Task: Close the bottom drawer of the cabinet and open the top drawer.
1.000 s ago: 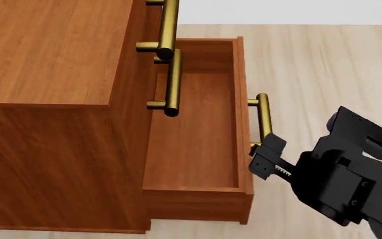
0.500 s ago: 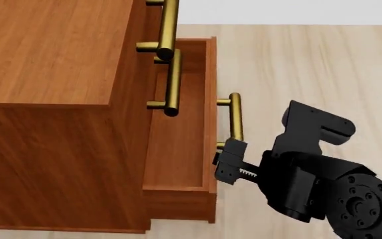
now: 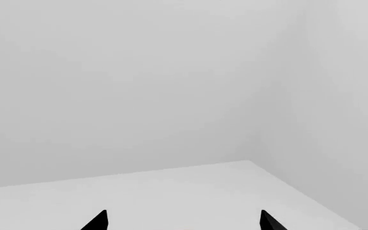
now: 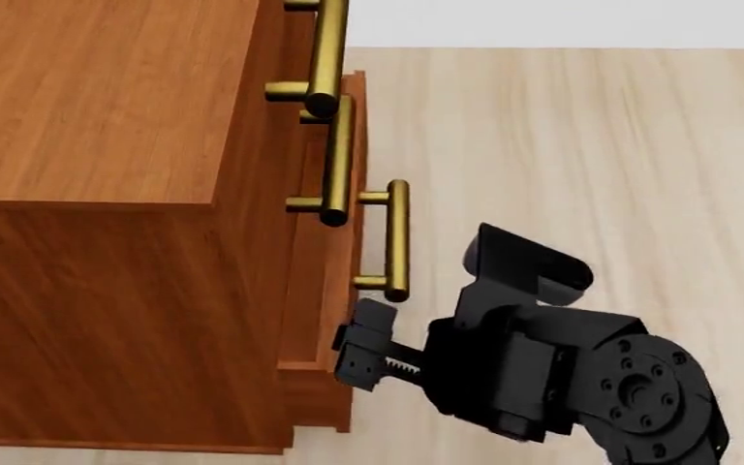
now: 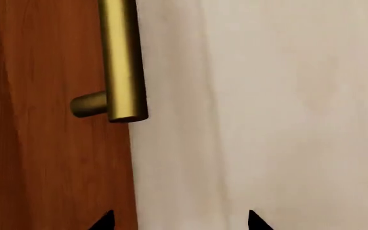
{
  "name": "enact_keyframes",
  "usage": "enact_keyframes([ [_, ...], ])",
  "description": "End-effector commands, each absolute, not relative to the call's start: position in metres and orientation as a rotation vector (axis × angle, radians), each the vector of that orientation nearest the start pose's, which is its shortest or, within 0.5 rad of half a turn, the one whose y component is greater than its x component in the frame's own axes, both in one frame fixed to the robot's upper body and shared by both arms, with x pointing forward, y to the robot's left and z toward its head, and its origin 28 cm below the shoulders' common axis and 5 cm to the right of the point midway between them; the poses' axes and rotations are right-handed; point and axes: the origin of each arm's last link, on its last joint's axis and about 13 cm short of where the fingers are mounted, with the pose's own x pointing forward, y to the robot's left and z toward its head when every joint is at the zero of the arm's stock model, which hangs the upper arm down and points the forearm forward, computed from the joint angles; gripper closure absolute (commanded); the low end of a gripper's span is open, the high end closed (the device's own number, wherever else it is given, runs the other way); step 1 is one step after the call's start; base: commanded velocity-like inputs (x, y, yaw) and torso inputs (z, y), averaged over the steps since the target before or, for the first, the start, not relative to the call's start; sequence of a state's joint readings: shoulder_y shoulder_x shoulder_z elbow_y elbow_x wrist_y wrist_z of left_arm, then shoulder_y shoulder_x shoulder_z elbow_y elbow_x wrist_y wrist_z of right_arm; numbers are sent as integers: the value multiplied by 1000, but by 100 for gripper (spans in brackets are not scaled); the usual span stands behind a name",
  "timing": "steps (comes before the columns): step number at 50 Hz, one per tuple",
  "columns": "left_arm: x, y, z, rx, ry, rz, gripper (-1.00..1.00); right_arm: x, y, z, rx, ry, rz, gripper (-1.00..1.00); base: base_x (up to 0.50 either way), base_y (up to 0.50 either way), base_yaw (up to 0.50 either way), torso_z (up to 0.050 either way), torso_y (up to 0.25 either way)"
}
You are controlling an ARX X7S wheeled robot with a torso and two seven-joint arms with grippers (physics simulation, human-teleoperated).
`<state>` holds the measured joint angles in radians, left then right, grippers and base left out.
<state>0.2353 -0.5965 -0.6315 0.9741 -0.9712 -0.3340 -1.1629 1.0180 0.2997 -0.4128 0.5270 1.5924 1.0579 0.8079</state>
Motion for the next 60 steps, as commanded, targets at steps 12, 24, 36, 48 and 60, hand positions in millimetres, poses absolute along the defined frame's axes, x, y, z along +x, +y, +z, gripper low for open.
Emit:
enact_keyframes([
  [12, 123, 301, 203, -304, -429, 890, -100, 345, -43, 186, 347, 892, 354, -100, 0, 0, 0, 0, 0],
  [24, 123, 301, 206, -305, -435, 887, -100, 354, -32, 199, 451, 811, 476, -100, 2, 3, 4, 0, -1],
  [36, 123, 301, 203, -309, -436, 883, -100, 360, -34, 204, 936, 928, 479, -100, 8, 9, 14, 0, -3],
  [48, 123, 302, 203, -310, -438, 883, -100, 354, -40, 221, 1269, 905, 623, -100, 8, 11, 17, 0, -3],
  [60, 122, 302, 204, -310, -438, 886, -100, 339, -43, 224, 1086, 859, 482, -100, 4, 8, 12, 0, 0],
])
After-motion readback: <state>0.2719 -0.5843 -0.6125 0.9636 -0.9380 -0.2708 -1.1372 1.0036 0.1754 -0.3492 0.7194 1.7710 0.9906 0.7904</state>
